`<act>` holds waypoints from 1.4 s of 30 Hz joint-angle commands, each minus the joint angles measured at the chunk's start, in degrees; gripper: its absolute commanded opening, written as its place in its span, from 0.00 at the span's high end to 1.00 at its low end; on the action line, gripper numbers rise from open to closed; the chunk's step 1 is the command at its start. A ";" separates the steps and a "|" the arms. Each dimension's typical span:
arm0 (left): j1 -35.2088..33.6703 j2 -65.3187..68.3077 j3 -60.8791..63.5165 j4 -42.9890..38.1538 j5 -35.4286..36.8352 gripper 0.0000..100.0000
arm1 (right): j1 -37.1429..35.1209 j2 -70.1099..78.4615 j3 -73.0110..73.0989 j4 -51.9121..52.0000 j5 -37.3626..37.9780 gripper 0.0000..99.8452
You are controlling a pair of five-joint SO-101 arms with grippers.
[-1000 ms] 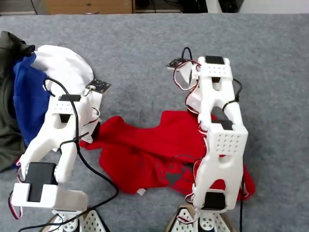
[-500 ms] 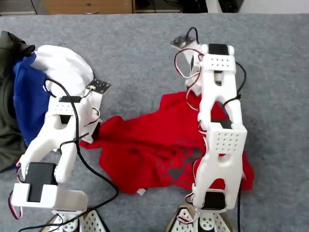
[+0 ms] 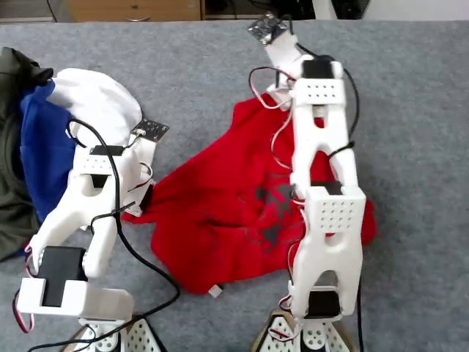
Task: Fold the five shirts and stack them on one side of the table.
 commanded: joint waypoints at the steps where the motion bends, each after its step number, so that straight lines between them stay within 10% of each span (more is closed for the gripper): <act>1: 0.53 -0.13 -0.09 -0.97 0.35 0.98 | -1.45 -0.66 0.04 -3.52 -0.88 0.88; 7: 0.70 -0.22 1.41 -3.08 0.35 0.98 | 2.42 -1.10 -0.31 -3.96 -9.58 0.69; 19: 1.14 -0.22 1.49 -3.25 0.35 0.98 | 4.18 2.42 3.03 17.49 4.04 1.00; 42: 1.14 -0.22 1.58 -3.25 0.35 0.98 | 23.34 -3.21 22.73 30.68 19.69 1.00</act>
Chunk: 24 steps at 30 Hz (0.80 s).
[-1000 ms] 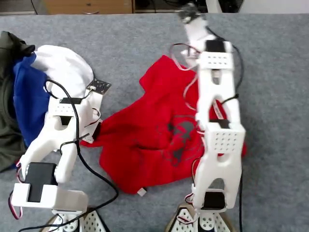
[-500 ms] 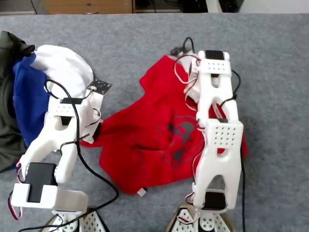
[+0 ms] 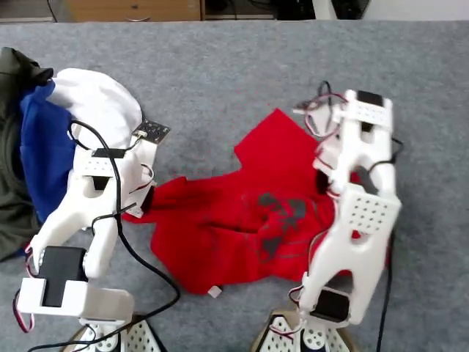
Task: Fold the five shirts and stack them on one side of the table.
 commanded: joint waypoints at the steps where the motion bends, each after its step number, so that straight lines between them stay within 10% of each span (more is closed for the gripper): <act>1: 0.70 -0.22 0.00 -0.62 0.35 0.98 | 4.79 -9.54 9.01 -2.11 2.55 1.00; 12: 0.79 -0.22 0.00 -0.62 0.35 0.98 | 1.80 -47.87 45.93 -25.58 7.30 1.00; 24: 0.79 -0.13 0.00 -0.70 0.26 0.98 | -10.51 -37.05 21.14 -22.95 -6.33 0.87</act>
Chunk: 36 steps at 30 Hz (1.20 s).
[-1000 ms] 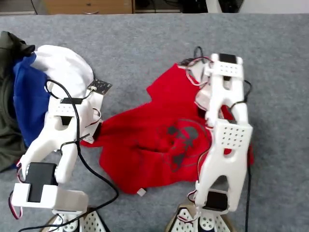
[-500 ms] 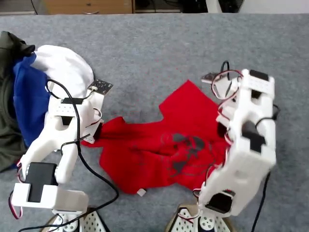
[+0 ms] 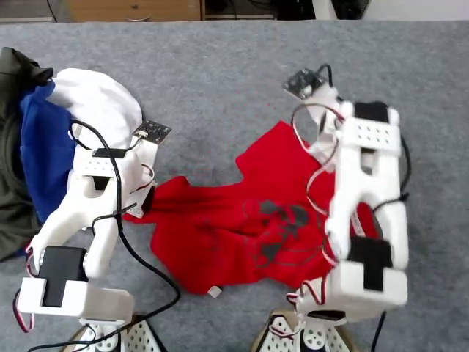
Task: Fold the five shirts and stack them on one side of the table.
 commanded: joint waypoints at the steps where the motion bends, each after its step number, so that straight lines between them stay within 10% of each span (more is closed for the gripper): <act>1: 0.62 -0.13 0.00 -0.70 0.26 0.98 | -2.86 7.34 -14.46 2.90 -2.02 0.87; 18: 0.62 -0.13 0.00 -0.70 0.26 0.98 | -9.45 61.49 -91.56 27.43 -2.37 0.83; 36: 0.62 -0.57 1.05 -0.70 0.26 0.98 | -10.68 66.51 -86.81 23.30 -1.14 0.76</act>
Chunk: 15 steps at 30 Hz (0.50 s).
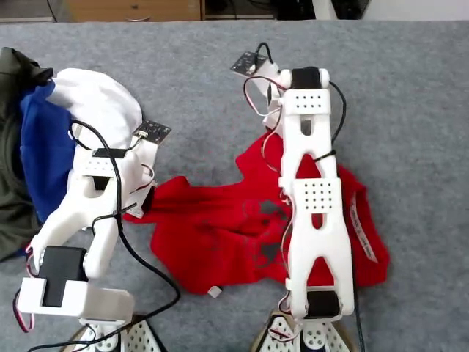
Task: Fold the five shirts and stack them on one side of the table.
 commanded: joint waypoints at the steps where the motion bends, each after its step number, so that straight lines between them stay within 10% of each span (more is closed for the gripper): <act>1: 0.62 -0.57 0.70 -0.44 0.35 0.98 | 0.75 -0.13 1.98 -2.20 0.97 0.76; 15: 1.05 -0.22 1.41 -3.34 0.35 0.98 | 1.10 -0.13 2.42 -3.87 0.62 0.76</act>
